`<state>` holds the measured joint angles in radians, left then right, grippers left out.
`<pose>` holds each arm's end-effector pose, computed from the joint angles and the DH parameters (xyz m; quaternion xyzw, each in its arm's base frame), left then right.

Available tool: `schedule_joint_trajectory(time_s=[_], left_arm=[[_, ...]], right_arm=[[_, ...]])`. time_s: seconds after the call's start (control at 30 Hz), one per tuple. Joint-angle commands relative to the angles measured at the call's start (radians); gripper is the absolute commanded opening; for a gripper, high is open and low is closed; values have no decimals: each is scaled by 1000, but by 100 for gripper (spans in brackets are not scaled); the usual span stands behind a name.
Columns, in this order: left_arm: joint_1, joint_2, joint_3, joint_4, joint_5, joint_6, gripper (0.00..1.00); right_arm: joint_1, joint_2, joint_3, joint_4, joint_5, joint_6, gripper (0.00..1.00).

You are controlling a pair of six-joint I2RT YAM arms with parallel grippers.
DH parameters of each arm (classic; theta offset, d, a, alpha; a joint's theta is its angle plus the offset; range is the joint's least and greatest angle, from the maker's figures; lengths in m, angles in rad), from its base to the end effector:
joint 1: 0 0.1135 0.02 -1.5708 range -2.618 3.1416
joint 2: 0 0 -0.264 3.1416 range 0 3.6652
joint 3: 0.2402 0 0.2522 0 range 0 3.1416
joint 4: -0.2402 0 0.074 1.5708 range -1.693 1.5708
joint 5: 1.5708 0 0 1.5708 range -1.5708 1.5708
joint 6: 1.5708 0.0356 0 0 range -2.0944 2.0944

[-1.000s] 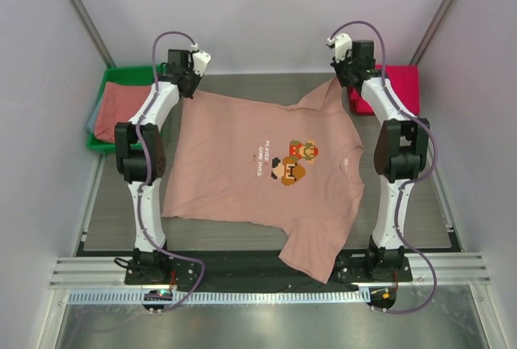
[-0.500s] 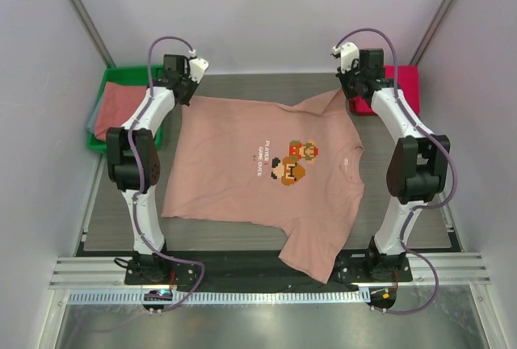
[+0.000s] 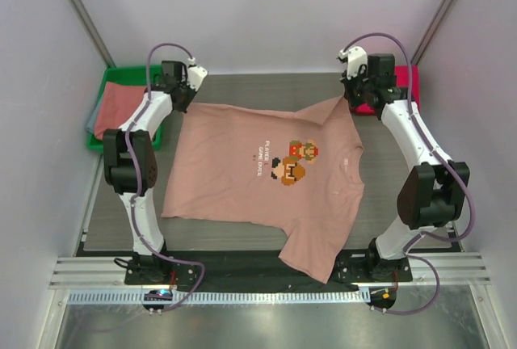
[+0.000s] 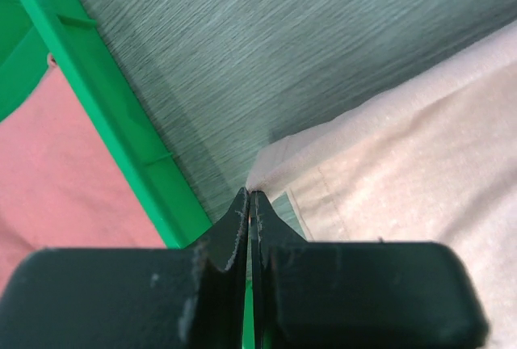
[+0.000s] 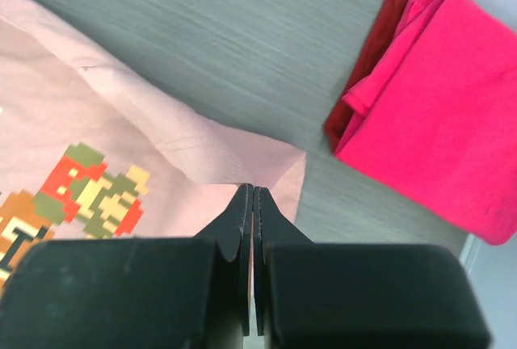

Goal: Fold and stack the t-shirts
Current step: Fold the tshirt

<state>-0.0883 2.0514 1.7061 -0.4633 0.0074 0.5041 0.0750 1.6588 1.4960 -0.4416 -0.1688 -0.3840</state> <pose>0.4667 -0.0416 0.2419 0.2723 0.8874 0.0734 0.3646 0.3829 0.0348 0.3340 -0.2389 0.8503 0.0025 0.4689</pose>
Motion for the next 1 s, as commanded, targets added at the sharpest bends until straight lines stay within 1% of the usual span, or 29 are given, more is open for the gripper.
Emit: schedule_joint_trajectory(time_s=[0.0, 0.3, 0.4, 0.6, 0.77, 0.97], left_arm=[[12, -106, -13, 12, 37, 27, 0], [13, -192, -85, -54, 63, 37, 0], [15, -224, -132, -61, 66, 42, 0], [15, -258, -210, -83, 82, 47, 0], [16, -292, -270, -89, 68, 54, 0], [18, -310, -335, -81, 55, 65, 0]], right_arm=[[9, -86, -34, -25, -20, 33, 1], [8, -178, -108, -81, -23, 34, 1], [9, -198, -125, -91, -28, 40, 1], [9, -228, -119, -147, -37, 54, 1], [9, -266, -121, -193, -51, 105, 1], [8, -312, -192, -227, -74, 134, 1]])
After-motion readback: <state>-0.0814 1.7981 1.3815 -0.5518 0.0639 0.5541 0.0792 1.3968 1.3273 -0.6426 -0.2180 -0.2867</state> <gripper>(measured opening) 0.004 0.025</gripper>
